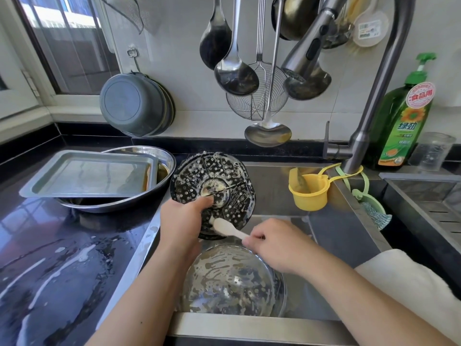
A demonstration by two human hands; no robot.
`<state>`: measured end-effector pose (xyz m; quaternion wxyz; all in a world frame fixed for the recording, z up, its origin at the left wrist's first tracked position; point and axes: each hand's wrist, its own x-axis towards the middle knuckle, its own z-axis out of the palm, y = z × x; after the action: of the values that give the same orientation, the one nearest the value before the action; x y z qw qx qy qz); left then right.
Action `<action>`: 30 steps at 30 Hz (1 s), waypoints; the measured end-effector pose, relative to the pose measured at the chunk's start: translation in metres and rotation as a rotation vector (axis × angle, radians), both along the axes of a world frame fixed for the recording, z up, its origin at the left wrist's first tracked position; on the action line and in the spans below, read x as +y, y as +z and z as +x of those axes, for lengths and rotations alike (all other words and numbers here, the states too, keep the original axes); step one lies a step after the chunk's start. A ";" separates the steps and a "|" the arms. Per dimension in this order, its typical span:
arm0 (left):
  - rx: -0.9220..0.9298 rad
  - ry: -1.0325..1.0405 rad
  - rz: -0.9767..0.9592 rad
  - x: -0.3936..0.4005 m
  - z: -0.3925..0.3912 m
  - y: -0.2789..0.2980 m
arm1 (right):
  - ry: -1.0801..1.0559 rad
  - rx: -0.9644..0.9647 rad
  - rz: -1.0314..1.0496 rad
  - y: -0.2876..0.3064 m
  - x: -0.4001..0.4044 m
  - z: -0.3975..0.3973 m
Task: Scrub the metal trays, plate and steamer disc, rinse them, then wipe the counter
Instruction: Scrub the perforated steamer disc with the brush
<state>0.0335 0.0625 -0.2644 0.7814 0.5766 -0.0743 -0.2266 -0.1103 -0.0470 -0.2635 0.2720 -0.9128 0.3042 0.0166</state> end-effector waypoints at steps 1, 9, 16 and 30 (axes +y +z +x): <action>0.002 0.000 -0.004 0.000 0.000 0.000 | -0.034 -0.025 -0.018 0.002 -0.002 0.000; -0.008 0.007 0.009 -0.002 -0.003 -0.002 | -0.165 -0.136 -0.064 0.007 -0.016 -0.007; 0.017 0.052 0.003 -0.001 0.002 -0.001 | -0.070 -0.014 -0.013 0.002 -0.010 -0.003; -0.034 0.110 0.010 -0.001 0.001 -0.002 | -0.114 -0.021 -0.047 0.003 -0.015 -0.006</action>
<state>0.0345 0.0620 -0.2667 0.7884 0.5876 -0.0546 -0.1737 -0.1159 -0.0621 -0.2609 0.2541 -0.9002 0.3532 -0.0158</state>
